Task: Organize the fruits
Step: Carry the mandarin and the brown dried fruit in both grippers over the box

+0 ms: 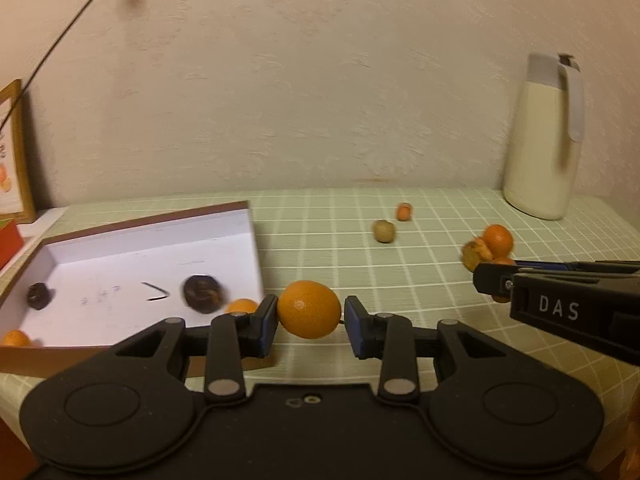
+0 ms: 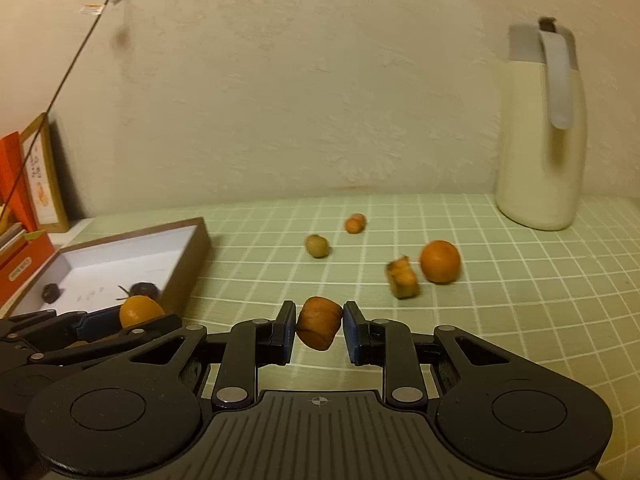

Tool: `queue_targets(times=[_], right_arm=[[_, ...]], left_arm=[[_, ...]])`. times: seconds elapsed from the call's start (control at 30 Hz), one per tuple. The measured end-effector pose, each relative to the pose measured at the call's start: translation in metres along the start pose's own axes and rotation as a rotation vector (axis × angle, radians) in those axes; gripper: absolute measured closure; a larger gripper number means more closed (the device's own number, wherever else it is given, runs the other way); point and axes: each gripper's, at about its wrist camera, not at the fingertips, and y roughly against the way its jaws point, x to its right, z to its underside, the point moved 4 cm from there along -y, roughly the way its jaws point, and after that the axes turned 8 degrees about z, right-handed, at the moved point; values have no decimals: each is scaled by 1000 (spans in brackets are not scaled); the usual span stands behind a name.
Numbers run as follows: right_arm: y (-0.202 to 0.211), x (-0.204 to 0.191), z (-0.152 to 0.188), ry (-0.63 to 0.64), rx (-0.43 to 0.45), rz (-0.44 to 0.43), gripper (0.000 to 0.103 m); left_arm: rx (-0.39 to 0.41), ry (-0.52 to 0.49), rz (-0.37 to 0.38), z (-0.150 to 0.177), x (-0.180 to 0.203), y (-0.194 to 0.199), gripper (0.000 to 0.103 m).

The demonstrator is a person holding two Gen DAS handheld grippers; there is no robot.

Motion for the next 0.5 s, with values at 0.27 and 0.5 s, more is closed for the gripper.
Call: queue_targets(times=[0.27,0.5], right_arm=[[6,-35,-4,43,25,-59,77],[12,-67,-5,77,36,-117,77]], left_arm=[[16,46,-62,-1,-31,15,77],[32,79,-111,1,-55,30,77]])
